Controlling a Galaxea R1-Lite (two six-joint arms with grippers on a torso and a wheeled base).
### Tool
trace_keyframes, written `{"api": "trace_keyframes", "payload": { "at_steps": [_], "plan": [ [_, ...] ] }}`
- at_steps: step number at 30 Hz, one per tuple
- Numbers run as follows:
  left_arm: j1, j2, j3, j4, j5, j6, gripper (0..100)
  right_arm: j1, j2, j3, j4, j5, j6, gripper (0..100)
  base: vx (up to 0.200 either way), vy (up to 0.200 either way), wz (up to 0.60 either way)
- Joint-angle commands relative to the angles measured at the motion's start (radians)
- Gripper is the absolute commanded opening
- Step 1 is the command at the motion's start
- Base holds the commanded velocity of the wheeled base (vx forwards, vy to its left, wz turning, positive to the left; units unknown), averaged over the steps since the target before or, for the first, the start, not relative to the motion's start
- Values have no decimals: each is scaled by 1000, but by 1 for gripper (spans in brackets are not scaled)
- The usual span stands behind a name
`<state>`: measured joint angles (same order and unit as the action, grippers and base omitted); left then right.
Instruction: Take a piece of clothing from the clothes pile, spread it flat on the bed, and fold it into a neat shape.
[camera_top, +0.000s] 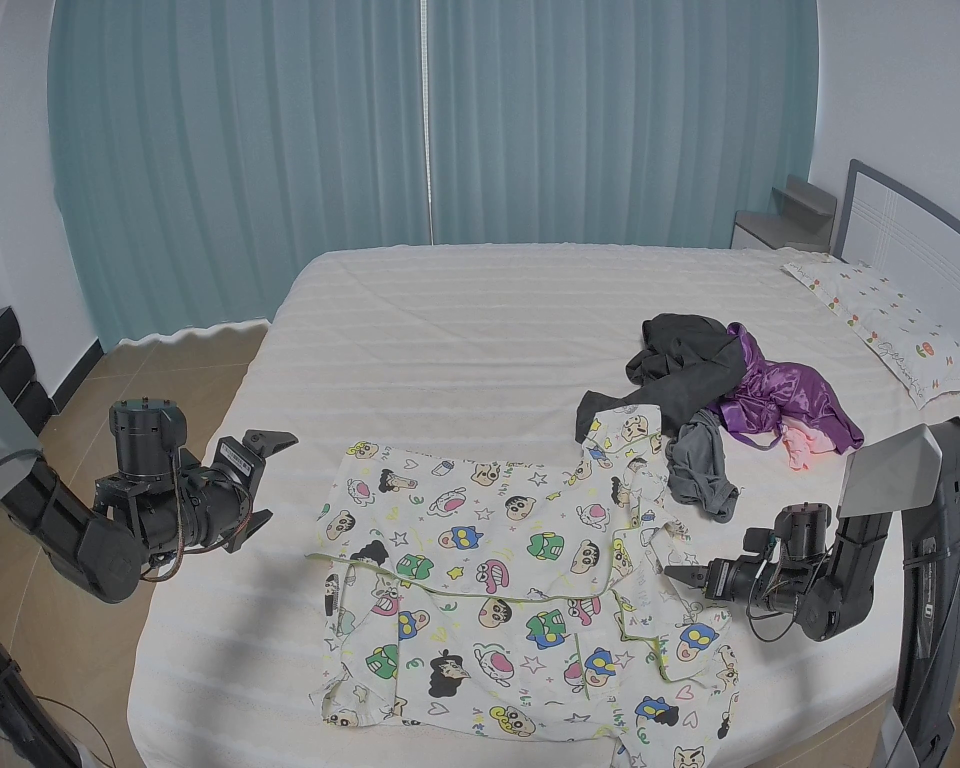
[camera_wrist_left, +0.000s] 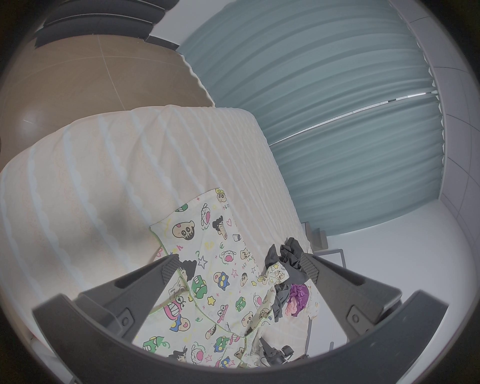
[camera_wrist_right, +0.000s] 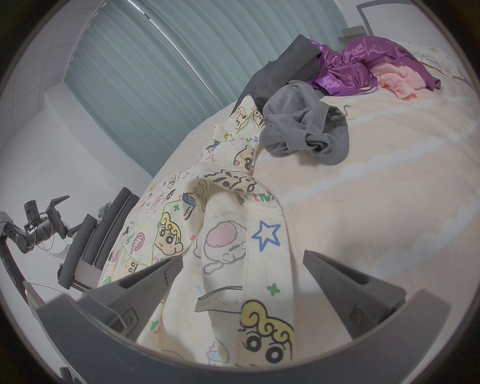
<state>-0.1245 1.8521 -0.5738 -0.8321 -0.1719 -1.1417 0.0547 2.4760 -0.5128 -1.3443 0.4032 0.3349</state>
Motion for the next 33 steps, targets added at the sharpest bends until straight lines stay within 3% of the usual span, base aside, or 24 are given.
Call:
{"api": "trace_keyframes", "payload": {
  "at_steps": [1, 5, 6, 20, 33],
  "plan": [
    [0, 21, 0, -1, 2, 0, 100, 1, -2, 5, -18, 0, 24, 100, 0, 0, 0],
    [0, 29, -1, -1, 2, 0, 100, 1, 1, 11, -36, -1, 49, 100, 0, 0, 0],
    [0, 30, -1, -1, 2, 0, 100, 1, 1, 11, -36, -3, 49, 0, 0, 0, 0],
    [0, 33, 0, -1, -1, -3, 100, -18, -63, 48, -38, -4, 53, 0, 0, 0, 0],
    [-1, 75, 2, -16, 5, 7, 100, -144, -121, -3, 33, -24, 41, 0, 0, 0, 0]
  ]
}}
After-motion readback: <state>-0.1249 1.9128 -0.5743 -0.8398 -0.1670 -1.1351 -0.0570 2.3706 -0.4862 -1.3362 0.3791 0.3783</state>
